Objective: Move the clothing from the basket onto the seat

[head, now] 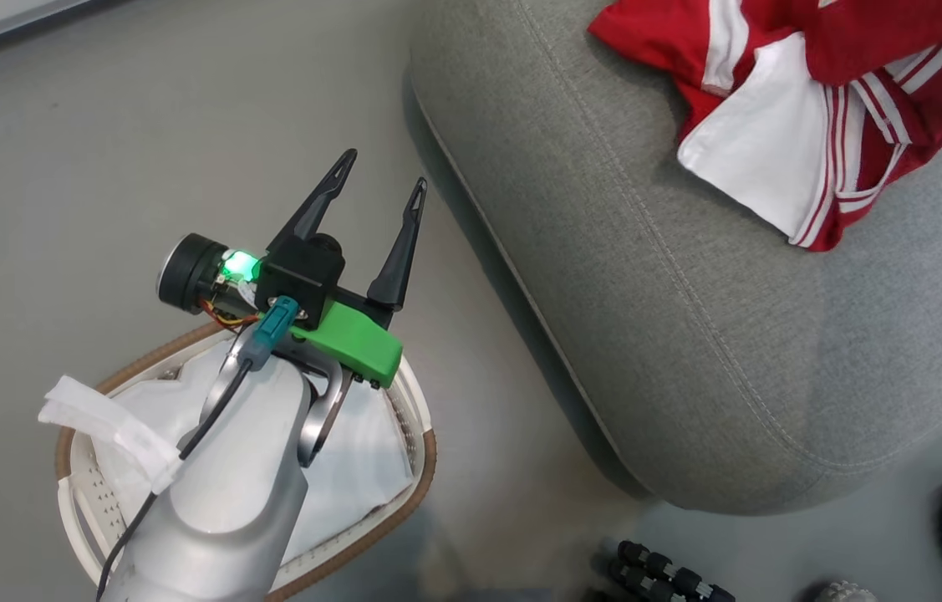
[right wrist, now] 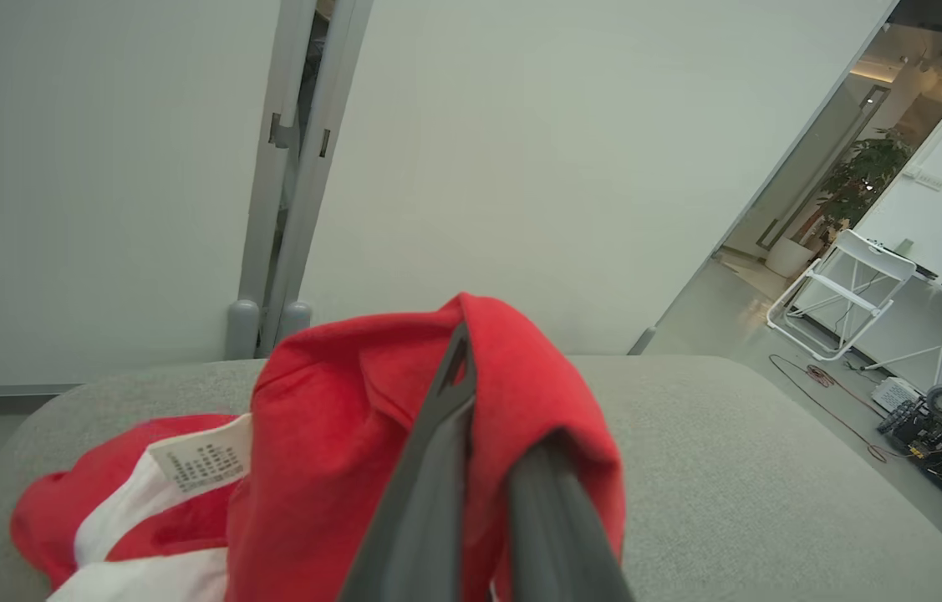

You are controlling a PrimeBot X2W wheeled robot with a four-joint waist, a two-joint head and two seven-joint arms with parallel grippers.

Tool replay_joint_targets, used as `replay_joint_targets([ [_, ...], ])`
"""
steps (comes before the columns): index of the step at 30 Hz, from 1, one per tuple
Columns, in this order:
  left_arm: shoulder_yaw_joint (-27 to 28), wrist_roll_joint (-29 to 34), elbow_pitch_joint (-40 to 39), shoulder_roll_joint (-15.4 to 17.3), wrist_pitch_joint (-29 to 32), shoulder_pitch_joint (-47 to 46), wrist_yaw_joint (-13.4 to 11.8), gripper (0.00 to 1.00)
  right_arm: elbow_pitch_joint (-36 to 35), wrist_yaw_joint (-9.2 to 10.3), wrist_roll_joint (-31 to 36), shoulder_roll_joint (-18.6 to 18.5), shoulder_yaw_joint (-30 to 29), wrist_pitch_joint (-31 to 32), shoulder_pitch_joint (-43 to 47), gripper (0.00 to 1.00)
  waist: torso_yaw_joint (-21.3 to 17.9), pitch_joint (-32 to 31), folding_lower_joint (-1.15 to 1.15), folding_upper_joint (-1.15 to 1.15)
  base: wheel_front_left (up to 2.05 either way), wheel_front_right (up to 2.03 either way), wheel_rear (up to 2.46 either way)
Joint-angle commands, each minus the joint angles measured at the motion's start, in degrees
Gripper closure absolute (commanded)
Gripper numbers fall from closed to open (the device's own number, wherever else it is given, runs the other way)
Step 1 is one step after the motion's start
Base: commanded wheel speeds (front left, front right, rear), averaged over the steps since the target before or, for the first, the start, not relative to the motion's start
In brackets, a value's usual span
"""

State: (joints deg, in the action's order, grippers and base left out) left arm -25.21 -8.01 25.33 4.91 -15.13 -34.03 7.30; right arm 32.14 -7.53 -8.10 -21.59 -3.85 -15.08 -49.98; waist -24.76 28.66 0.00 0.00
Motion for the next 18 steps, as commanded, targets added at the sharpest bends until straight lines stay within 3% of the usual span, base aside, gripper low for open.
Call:
replay_joint_targets([
  [1, -0.19, 0.12, -0.25, 0.74, -0.02, -1.39, 0.18, 0.00, 0.70, 0.07, 0.16, 0.92, -0.50, -0.12, 1.36, 1.00, 1.15, 2.14, 0.00, 0.00, 0.00, 0.00, 0.00],
  [12, -1.77, -0.64, 0.41, 0.82, -0.02, -2.90, 0.23, 0.00, 4.60, 0.07, 0.59, 7.29, -1.10, -0.12, 6.36, 1.00, 1.51, 3.62, 0.00, 0.00, 0.00, 0.00, 0.00],
  [13, -1.91, -0.68, 0.45, 0.76, -0.02, -2.93, 0.23, 0.00, 4.40, 0.07, 0.65, 7.67, -1.23, -0.12, 6.97, 0.94, 1.48, 3.42, 0.00, 0.00, 0.00, 0.00, 0.00],
  [16, -2.20, -0.94, 0.49, 0.50, -0.02, -2.58, 0.24, 0.00, 3.46, 0.07, 0.55, 8.58, -1.92, -0.12, 8.50, 0.42, 1.38, 2.52, 0.00, 0.00, 0.00, 0.00, 0.00],
  [18, -2.40, -1.17, 0.49, 0.30, -0.02, -2.00, 0.25, 0.00, 2.41, 0.07, 0.49, 9.07, -2.47, -0.12, 9.85, 0.00, 1.24, 1.62, 0.00, 0.00, 0.00, 0.00, 0.00],
])
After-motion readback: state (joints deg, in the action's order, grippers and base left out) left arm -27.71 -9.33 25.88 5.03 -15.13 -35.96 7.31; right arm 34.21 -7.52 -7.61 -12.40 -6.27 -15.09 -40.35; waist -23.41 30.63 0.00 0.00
